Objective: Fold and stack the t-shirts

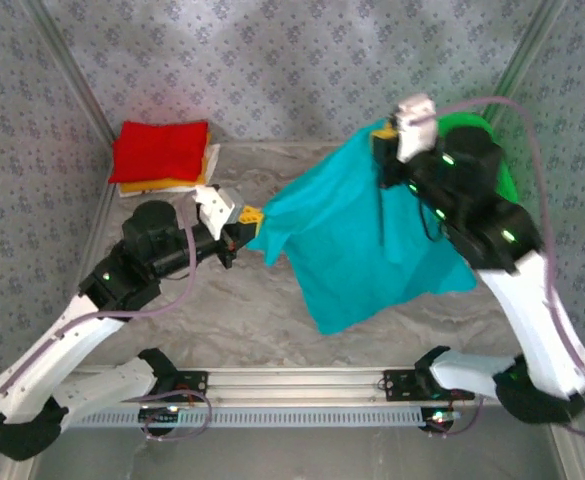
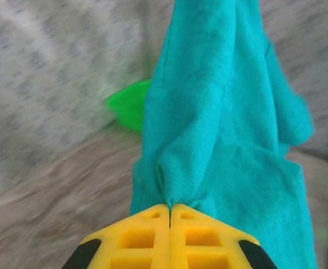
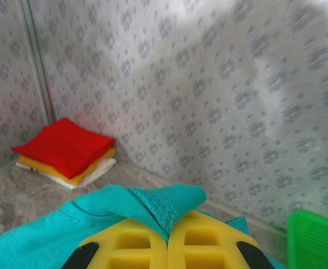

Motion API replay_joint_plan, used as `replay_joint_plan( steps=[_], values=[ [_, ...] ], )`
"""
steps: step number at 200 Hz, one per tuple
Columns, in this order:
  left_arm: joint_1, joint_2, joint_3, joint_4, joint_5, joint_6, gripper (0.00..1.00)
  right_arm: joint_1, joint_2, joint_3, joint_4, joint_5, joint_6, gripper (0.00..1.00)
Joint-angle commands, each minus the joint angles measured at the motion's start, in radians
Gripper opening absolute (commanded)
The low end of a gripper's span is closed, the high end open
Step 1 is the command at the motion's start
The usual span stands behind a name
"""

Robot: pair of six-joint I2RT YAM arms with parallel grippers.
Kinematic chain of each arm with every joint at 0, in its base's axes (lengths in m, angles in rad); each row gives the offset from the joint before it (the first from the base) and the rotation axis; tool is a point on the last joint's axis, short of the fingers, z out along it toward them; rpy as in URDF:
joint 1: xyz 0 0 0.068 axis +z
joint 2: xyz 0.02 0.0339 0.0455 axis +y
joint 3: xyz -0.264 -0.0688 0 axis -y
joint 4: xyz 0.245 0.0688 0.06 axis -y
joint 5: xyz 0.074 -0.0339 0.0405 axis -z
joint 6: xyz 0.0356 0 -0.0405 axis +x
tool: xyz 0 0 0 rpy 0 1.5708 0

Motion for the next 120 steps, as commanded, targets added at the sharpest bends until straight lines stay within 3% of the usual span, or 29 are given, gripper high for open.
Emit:
replay_joint_plan(
  steps=[1,15,27,29,36,41,56,68,82,94,105,120],
  values=[
    [0.102,0.000,-0.155,0.168,-0.120,-0.025,0.00,-0.042,0.221,-0.011,0.132,-0.110,0.024,0.01],
    [0.181,0.014,-0.290,0.279,-0.145,-0.089,0.04,-0.064,0.427,0.089,0.177,-0.159,0.057,0.21],
    [0.262,0.042,-0.385,0.343,-0.165,-0.148,0.07,-0.075,0.648,0.323,0.079,-0.202,0.086,0.31],
    [0.275,0.047,-0.399,0.353,-0.174,-0.158,0.10,-0.075,0.693,0.363,0.049,-0.210,0.093,0.33],
    [0.320,0.064,-0.440,0.367,-0.240,-0.205,0.37,-0.076,0.840,0.583,-0.077,-0.226,0.110,0.45],
    [0.349,0.074,-0.457,0.348,-0.309,-0.246,0.44,-0.081,0.947,0.764,-0.169,-0.221,0.127,0.51],
    [0.436,0.084,-0.457,0.202,-0.501,-0.371,0.45,-0.090,1.185,1.256,-0.431,-0.264,0.165,0.55],
    [0.476,0.065,-0.447,0.107,-0.570,-0.417,0.50,-0.098,1.239,1.407,-0.541,-0.296,0.177,0.60],
    [0.482,0.029,-0.457,0.104,-0.521,-0.363,0.56,-0.097,1.157,1.296,-0.602,-0.290,0.147,0.62],
    [0.482,0.017,-0.454,0.101,-0.494,-0.345,0.59,-0.082,1.013,1.005,-0.572,-0.251,0.135,0.67],
    [0.482,0.035,-0.446,0.114,-0.468,-0.326,0.59,-0.065,0.825,0.600,-0.377,-0.242,0.156,0.72],
    [0.481,0.101,-0.428,0.157,-0.417,-0.301,0.60,-0.072,0.589,0.147,-0.041,-0.247,0.246,0.87]
  ],
)
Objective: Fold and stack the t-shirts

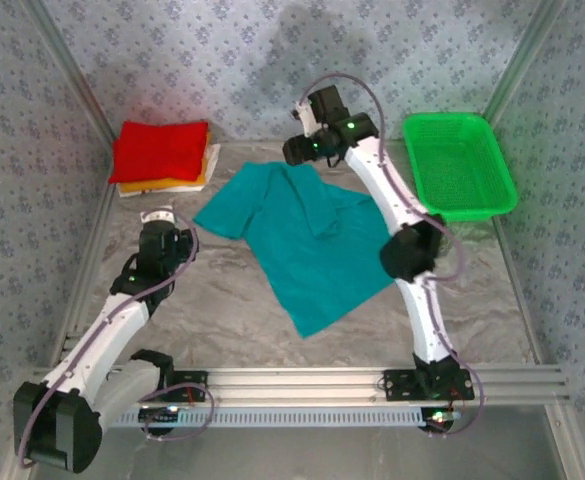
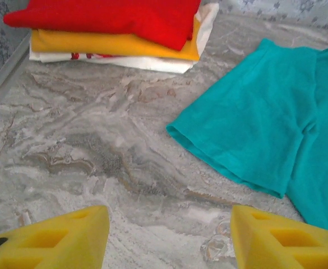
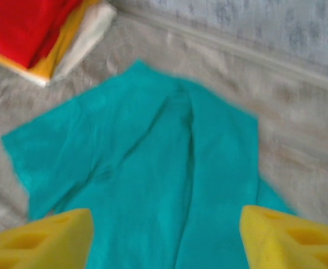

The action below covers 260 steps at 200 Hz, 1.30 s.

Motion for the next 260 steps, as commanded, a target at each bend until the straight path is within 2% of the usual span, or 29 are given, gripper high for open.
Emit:
replay_joint_plan(
  steps=[1,10,25,49,69,77,86,92,102,118,135,146,158,188,213,237,249,260],
  values=[
    [-0.002,0.071,0.052,0.040,0.044,0.023,0.60,0.012,-0.365,-0.499,0.316,-0.016,0.108,0.87],
    [-0.006,0.134,0.081,0.066,0.102,0.039,0.60,-0.012,-0.439,-0.620,0.427,-0.020,0.148,0.87],
    [-0.035,0.263,0.167,0.079,0.190,0.069,0.62,-0.027,-0.509,-0.729,0.447,0.006,0.184,0.83],
    [-0.131,0.461,0.309,0.096,0.243,0.123,0.62,-0.029,-0.584,-0.935,0.480,0.046,0.205,0.75],
    [-0.173,0.612,0.387,0.153,0.286,0.120,0.62,-0.046,-0.626,-1.109,0.515,0.054,0.297,0.73],
    [-0.175,0.669,0.414,0.169,0.297,0.107,0.59,-0.047,-0.640,-1.172,0.543,0.040,0.340,0.69],
    [-0.175,0.719,0.437,0.189,0.271,0.087,0.52,-0.045,-0.655,-1.262,0.592,0.007,0.377,0.65],
    [-0.172,0.746,0.443,0.208,0.249,0.075,0.48,-0.040,-0.660,-1.298,0.616,0.002,0.397,0.59],
    [-0.153,0.783,0.447,0.245,0.240,0.052,0.48,-0.029,-0.658,-1.339,0.630,0.019,0.430,0.46],
    [-0.078,0.855,0.498,0.204,0.311,-0.038,0.44,-0.023,-0.639,-1.380,0.652,0.027,0.472,0.30],
    [-0.007,0.910,0.541,0.136,0.349,-0.113,0.38,-0.012,-0.609,-1.405,0.680,0.037,0.507,0.24],
    [0.015,0.915,0.527,0.132,0.349,-0.127,0.38,-0.009,-0.590,-1.408,0.686,0.052,0.532,0.18],
    [0.027,0.912,0.490,0.152,0.352,-0.134,0.36,-0.009,-0.568,-1.420,0.707,0.066,0.563,0.09],
    [0.050,0.943,0.417,0.170,0.399,-0.161,0.32,-0.029,-0.539,-1.457,0.771,0.086,0.663,0.10],
    [0.057,0.965,0.371,0.194,0.422,-0.170,0.30,-0.037,-0.561,-1.485,0.810,0.096,0.678,0.10],
    [0.083,0.960,0.341,0.193,0.450,-0.223,0.05,-0.049,-0.593,-1.495,0.804,0.096,0.668,0.11],
    [0.117,0.920,0.300,0.197,0.494,-0.319,0.01,-0.059,-0.614,-1.502,0.803,0.092,0.661,0.11],
    [0.139,0.850,0.219,0.279,0.571,-0.392,0.02,-0.071,-0.633,-1.502,0.790,0.092,0.655,0.12]
  ],
)
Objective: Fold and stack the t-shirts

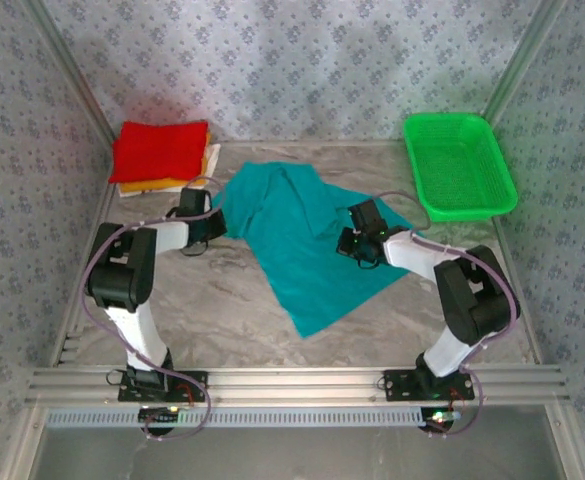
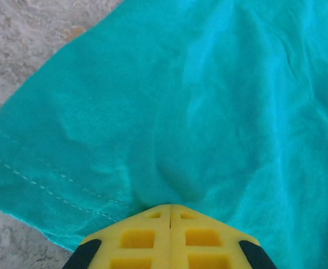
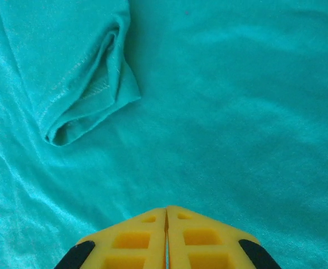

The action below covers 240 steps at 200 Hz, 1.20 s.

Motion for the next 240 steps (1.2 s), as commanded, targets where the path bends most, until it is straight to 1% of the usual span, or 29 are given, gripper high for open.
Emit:
replay_joint_plan(
  steps=[1,13,26,44,55,65,87,100,113,127,134,142,149,162,175,210,224,240],
  values=[
    [0.049,-0.084,-0.132,0.019,0.125,-0.166,0.03,-0.024,-0.065,-0.011,0.002,0.018,0.011,0.12],
    [0.049,-0.176,-0.199,0.013,0.095,-0.212,0.02,-0.038,-0.091,-0.019,-0.004,0.023,0.005,0.12],
    [0.049,-0.273,-0.237,-0.064,0.055,-0.213,0.01,-0.052,-0.116,-0.031,0.005,0.027,0.000,0.13],
    [0.049,-0.423,-0.259,-0.210,-0.088,-0.171,0.01,-0.065,-0.130,-0.027,0.000,0.030,-0.017,0.13],
    [0.054,-0.492,-0.247,-0.273,-0.146,-0.142,0.02,-0.068,-0.131,-0.019,-0.009,0.026,-0.023,0.13],
    [0.055,-0.532,-0.216,-0.321,-0.166,-0.115,0.03,-0.069,-0.131,-0.014,-0.007,0.020,-0.026,0.13],
    [0.036,-0.556,-0.123,-0.381,-0.153,-0.070,0.09,-0.066,-0.127,-0.005,0.007,-0.003,-0.034,0.14],
    [0.002,-0.544,-0.060,-0.409,-0.198,-0.035,0.09,-0.059,-0.124,0.006,0.008,-0.004,-0.030,0.15],
    [-0.043,-0.509,-0.018,-0.373,-0.228,0.015,0.13,-0.042,-0.122,0.010,0.024,-0.005,-0.027,0.15],
    [-0.058,-0.422,0.048,-0.363,-0.179,0.029,0.14,-0.025,-0.110,0.022,0.024,-0.006,-0.028,0.16],
    [-0.059,-0.367,0.081,-0.365,-0.159,0.027,0.09,-0.021,-0.102,0.027,0.025,-0.010,-0.026,0.16],
    [-0.060,-0.321,0.097,-0.360,-0.165,-0.005,0.04,-0.017,-0.097,0.029,0.026,-0.013,-0.022,0.16],
    [-0.054,-0.301,0.075,-0.319,-0.172,-0.053,0.00,-0.015,-0.095,0.032,0.029,-0.019,-0.017,0.16],
    [-0.028,-0.279,-0.018,-0.155,-0.145,-0.168,0.00,-0.011,-0.102,0.034,0.031,-0.023,-0.013,0.16],
    [0.005,-0.232,-0.079,-0.024,-0.069,-0.251,0.00,-0.006,-0.114,0.035,0.030,-0.014,-0.011,0.17],
    [0.037,-0.079,-0.057,0.014,0.003,-0.294,0.00,-0.002,-0.135,0.039,0.032,-0.025,-0.044,0.15],
    [0.070,-0.055,-0.099,0.076,0.053,-0.343,0.00,-0.003,-0.139,0.045,0.022,-0.031,-0.054,0.15],
    [0.105,-0.066,-0.173,0.135,0.074,-0.380,0.00,-0.004,-0.153,0.045,0.013,-0.031,-0.054,0.15]
  ],
)
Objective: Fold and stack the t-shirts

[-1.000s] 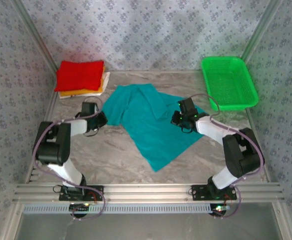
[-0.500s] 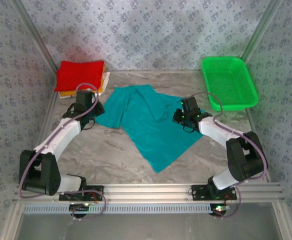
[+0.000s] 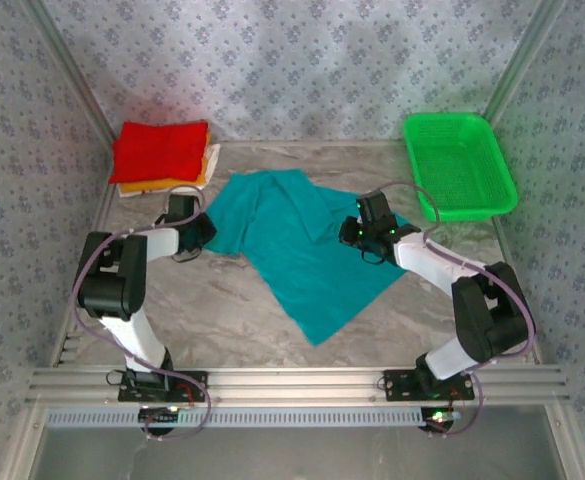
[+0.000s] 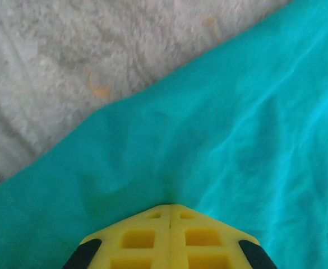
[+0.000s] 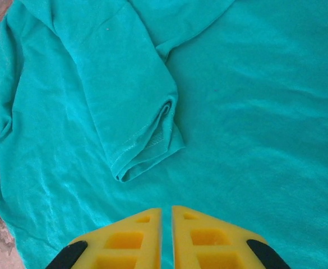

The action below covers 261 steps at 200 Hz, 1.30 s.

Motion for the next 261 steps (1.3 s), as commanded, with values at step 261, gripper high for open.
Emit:
replay_joint_plan(
  steps=[261],
  values=[
    [0.098,-0.255,-0.206,-0.121,0.072,-0.055,0.00,-0.031,0.133,0.019,-0.087,0.016,0.168,0.16]
  ],
)
